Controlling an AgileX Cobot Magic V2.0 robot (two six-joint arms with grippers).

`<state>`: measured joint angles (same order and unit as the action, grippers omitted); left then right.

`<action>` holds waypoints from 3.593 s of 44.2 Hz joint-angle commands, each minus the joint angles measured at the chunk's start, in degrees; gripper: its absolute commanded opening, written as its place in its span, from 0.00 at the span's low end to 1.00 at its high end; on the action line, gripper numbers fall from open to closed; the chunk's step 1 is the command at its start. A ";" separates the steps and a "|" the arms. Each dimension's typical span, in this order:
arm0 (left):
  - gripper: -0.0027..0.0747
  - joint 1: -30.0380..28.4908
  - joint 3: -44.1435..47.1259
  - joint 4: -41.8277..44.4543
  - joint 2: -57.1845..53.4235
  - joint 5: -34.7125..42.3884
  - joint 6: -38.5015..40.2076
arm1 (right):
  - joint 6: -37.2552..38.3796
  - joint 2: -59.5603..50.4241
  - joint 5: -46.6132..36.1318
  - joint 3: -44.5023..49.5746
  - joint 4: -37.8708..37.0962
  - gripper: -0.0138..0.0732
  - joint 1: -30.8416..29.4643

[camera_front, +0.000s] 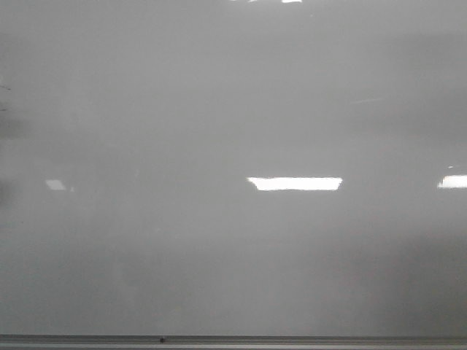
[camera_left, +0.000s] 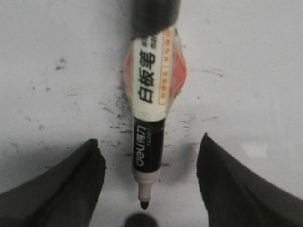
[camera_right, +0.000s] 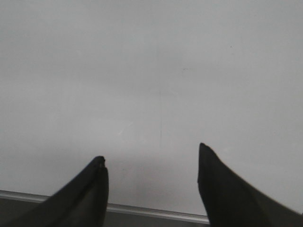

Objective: Write number 8 on whiteboard

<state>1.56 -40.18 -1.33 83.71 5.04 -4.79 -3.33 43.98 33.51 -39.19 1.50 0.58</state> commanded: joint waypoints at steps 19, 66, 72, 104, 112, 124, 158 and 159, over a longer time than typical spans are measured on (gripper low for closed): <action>0.10 0.38 -1.74 0.36 -0.94 4.30 -0.06 | 0.05 -0.02 -3.53 -1.77 -0.17 0.67 0.10; 0.01 13.62 -20.97 -8.85 -16.40 -55.37 -28.10 | -1.21 9.23 14.11 -15.61 0.33 0.67 0.48; 0.01 19.40 -22.76 -14.27 -12.68 -58.42 -35.86 | -6.18 13.33 16.24 -18.27 3.70 0.67 2.93; 0.01 39.94 -23.87 -17.57 -9.27 -55.22 -46.32 | -57.14 21.78 21.70 -23.17 34.59 0.67 25.94; 0.01 41.59 -23.87 -18.66 -9.27 -53.74 -47.34 | -58.07 22.10 18.84 -23.22 36.48 0.67 29.03; 0.01 42.09 -23.87 -18.91 -9.27 -53.74 -47.34 | -58.49 25.25 17.34 -23.21 39.08 0.54 30.57; 0.60 39.94 -24.29 -13.24 -17.86 -53.30 -38.91 | -34.89 20.44 22.62 -27.96 14.31 0.02 29.47; 0.60 39.20 -24.29 -13.24 -18.51 -53.30 -37.71 | -32.13 19.77 22.48 -27.96 11.40 0.02 28.90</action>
<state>42.52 -62.34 -14.37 69.29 -51.12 -46.73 -45.28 66.92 57.47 -64.62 22.11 30.77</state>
